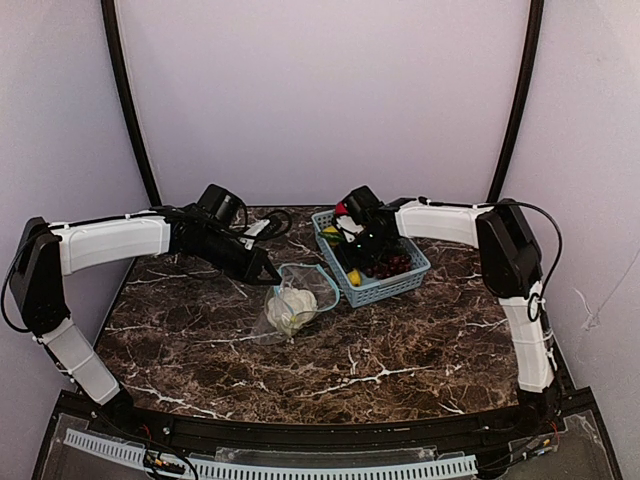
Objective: Place the food in the zip-top bag and seal the zipper
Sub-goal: Pick up the fake fruit from the bin, then place the fake fruit in the zipper food storage bag.
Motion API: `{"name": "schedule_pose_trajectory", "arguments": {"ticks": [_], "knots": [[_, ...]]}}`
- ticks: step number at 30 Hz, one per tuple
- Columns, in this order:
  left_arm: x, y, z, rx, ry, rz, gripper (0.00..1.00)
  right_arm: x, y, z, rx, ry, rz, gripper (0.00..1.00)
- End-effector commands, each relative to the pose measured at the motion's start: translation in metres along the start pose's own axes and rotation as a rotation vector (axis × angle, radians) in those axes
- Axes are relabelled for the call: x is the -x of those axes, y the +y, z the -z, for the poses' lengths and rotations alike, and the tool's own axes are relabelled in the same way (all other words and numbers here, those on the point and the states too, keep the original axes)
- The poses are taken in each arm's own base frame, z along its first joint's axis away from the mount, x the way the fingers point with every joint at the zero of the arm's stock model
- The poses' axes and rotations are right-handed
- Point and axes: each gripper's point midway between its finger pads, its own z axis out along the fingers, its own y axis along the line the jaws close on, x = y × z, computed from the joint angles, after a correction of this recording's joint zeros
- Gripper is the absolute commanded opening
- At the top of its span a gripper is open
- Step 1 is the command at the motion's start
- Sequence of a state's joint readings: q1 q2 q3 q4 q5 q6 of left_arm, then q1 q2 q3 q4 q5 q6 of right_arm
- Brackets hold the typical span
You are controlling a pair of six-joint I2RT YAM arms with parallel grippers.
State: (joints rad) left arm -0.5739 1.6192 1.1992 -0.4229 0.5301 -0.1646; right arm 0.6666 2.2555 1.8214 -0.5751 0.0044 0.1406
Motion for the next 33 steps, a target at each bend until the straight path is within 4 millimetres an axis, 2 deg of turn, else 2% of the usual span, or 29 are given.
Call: {"name": "schedule_pose_trajectory", "arguments": {"ticks": [1, 5, 8, 11, 14, 17, 18, 21, 27, 33], "knots": [[-0.004, -0.002, 0.009, 0.008, 0.005, -0.003, 0.01, -0.037, -0.007, -0.029, -0.015, 0.112, -0.024, 0.51], [-0.004, -0.002, 0.009, 0.010, 0.006, -0.003, 0.01, -0.040, 0.002, -0.030, 0.027, 0.117, -0.019, 0.47], [-0.004, -0.002, 0.009, 0.010, 0.005, -0.004, 0.01, -0.044, 0.005, -0.029, 0.017, 0.119, -0.009, 0.36], [-0.004, -0.001, 0.010, 0.015, 0.001, -0.007, 0.01, -0.039, 0.007, -0.016, 0.027, 0.087, -0.023, 0.29], [-0.003, -0.002, 0.011, 0.017, -0.003, -0.013, 0.01, -0.022, 0.007, 0.011, 0.030, 0.021, -0.032, 0.27], [-0.003, -0.004, 0.012, 0.009, -0.007, -0.018, 0.01, 0.001, 0.004, 0.050, 0.036, -0.072, -0.045, 0.24], [-0.003, -0.004, 0.012, 0.007, -0.008, -0.020, 0.01, 0.011, 0.004, 0.068, 0.046, -0.117, -0.048, 0.24], [-0.003, -0.005, 0.013, 0.002, -0.010, -0.020, 0.01, 0.018, 0.004, 0.102, 0.088, -0.181, -0.051, 0.25], [-0.001, -0.012, 0.013, -0.038, -0.021, -0.028, 0.01, 0.012, 0.022, 0.146, 0.213, -0.257, -0.024, 0.25], [-0.001, -0.018, 0.012, -0.076, -0.028, -0.033, 0.01, -0.002, 0.070, 0.184, 0.466, -0.288, 0.016, 0.25]]}}
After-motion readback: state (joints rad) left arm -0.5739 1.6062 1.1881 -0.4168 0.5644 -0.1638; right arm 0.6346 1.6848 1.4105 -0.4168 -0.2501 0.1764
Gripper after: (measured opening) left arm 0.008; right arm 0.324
